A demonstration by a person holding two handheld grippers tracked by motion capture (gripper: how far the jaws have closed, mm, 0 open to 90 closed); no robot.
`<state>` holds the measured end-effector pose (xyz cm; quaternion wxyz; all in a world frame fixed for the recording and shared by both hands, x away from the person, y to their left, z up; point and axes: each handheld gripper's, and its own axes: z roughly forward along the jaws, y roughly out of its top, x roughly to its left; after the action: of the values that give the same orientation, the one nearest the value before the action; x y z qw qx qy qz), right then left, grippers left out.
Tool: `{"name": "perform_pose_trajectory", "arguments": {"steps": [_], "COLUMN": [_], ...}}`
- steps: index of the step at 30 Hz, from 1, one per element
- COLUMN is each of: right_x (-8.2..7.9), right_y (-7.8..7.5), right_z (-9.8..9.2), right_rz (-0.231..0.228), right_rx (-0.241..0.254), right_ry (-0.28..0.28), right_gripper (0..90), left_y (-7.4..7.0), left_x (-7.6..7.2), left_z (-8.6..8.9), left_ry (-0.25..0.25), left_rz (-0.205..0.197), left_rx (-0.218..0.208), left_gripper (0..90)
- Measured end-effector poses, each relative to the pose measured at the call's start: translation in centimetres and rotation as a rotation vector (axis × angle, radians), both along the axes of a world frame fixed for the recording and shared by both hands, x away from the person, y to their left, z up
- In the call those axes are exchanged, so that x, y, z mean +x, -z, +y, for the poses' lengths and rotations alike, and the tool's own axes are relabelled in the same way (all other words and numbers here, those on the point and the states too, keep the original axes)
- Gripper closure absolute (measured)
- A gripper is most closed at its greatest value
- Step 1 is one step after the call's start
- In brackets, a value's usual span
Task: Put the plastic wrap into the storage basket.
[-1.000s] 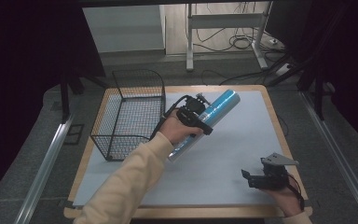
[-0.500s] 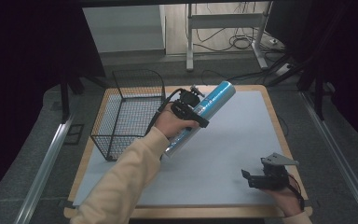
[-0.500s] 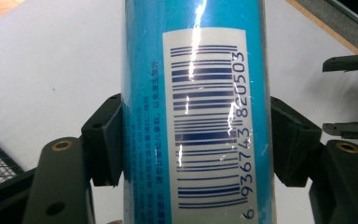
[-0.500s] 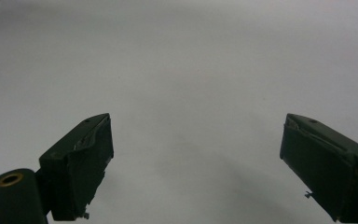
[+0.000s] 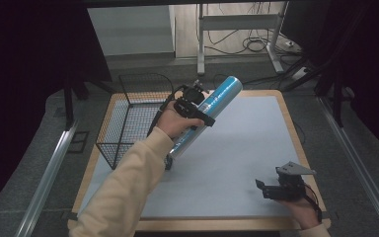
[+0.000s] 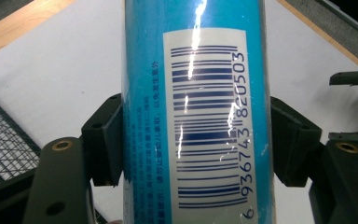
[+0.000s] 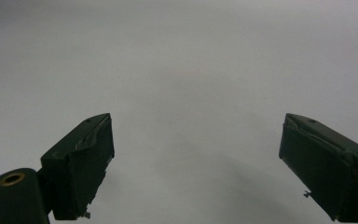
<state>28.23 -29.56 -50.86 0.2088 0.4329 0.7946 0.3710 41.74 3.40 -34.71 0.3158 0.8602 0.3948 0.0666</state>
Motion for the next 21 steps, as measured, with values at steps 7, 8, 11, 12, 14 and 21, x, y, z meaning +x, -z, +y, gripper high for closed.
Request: {"name": "perform_pose_trajectory", "arguments": {"steps": [7, 8, 11, 12, 14, 21], "right_x": [0.0, 0.0, 0.0, 0.0, 0.0, 0.0], "right_y": [0.1, 0.0, 0.0, 0.0, 0.0, 0.0], "right_z": [0.0, 0.0, 0.0, 0.0, 0.0, 0.0], "right_rz": [0.005, 0.005, 0.000, 0.000, -0.001, -0.002], "right_rx": [0.001, 0.001, 0.000, 0.000, 0.000, 0.000], "right_ry": [-0.001, -0.001, -0.001, -0.001, 0.000, -0.001], "right_gripper": [10.1, 10.2, 10.2, 10.2, 10.2, 10.2], "left_y": [-0.7, -0.9, -1.3, -1.4, -1.6, -1.9], "left_x": [0.6, 0.6, 0.8, 0.9, 1.0, 1.6], "left_z": [1.1, 1.3, 1.9, 2.1, 2.6, 4.3], "left_ry": [-0.025, -0.028, -0.039, -0.040, -0.050, -0.085], "left_rz": [-0.012, -0.012, -0.019, -0.018, -0.022, -0.033], "left_rx": [-0.004, -0.005, -0.013, -0.010, -0.010, -0.025], "left_gripper": [31.8, 31.8, 31.8, 31.7, 31.7, 31.8]}}
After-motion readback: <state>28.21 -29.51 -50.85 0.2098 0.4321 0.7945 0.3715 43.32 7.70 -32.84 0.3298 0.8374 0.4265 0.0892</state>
